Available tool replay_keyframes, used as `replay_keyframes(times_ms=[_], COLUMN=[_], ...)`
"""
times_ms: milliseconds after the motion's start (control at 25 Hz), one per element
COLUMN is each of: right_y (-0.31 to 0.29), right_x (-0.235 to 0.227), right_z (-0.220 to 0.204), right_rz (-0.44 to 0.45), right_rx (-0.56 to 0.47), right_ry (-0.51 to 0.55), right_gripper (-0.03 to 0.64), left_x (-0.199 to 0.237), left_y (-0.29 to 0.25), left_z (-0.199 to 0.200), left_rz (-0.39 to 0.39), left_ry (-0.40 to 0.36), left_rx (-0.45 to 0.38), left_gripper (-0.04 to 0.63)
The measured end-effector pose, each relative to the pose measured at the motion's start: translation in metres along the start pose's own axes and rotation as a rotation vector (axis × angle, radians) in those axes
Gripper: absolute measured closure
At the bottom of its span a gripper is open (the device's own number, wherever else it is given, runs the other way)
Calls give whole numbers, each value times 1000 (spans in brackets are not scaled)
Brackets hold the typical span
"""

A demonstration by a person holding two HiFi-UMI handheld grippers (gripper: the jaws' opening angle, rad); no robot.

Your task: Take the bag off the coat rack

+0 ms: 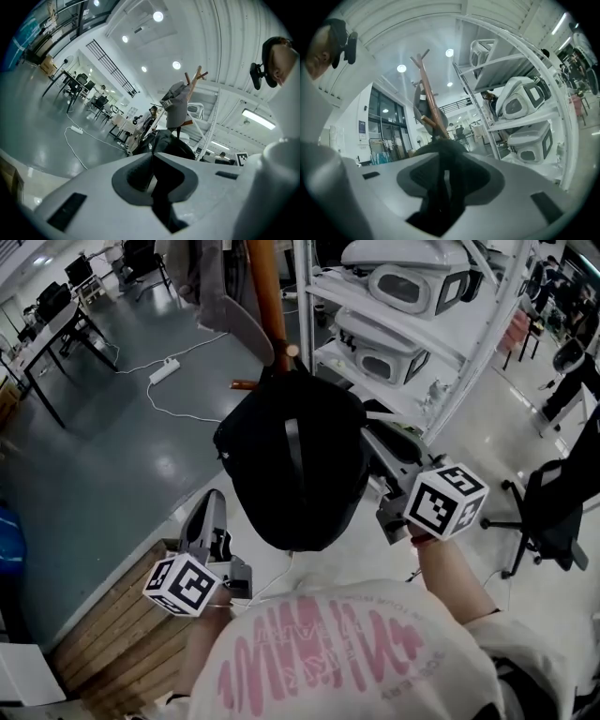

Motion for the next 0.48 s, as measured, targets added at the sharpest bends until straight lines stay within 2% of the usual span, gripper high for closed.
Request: replay_keyframes(times_ms=[40,80,360,480], right_y=[-2,-5,-27,-39], right_x=[0,-1,-13,-17], right_z=[2,2,-20,-27], right_rz=[7,9,-24,-17], right_rx=[1,8,91,107], right_ry=[-3,-1,55,29], right_gripper=[414,373,253,230], left_x=[2,4,16,22], left_y=[-2,-3,-10,-10], left_z=[2,3,3,5], left_rz=[-2,-4,-14,-15], left_ry=[0,2,23,26], left_rx=[-1,-2,10,18], left_gripper=[588,588,588,588])
Point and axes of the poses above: the fingertips, and each gripper's own axes: y backward along the fingers, x to its left, z out of its top, the point moved 4 cm from there along y, backward along the fingers, and after that the axes turned 7 degrees about -z, right-handed, at the moved point
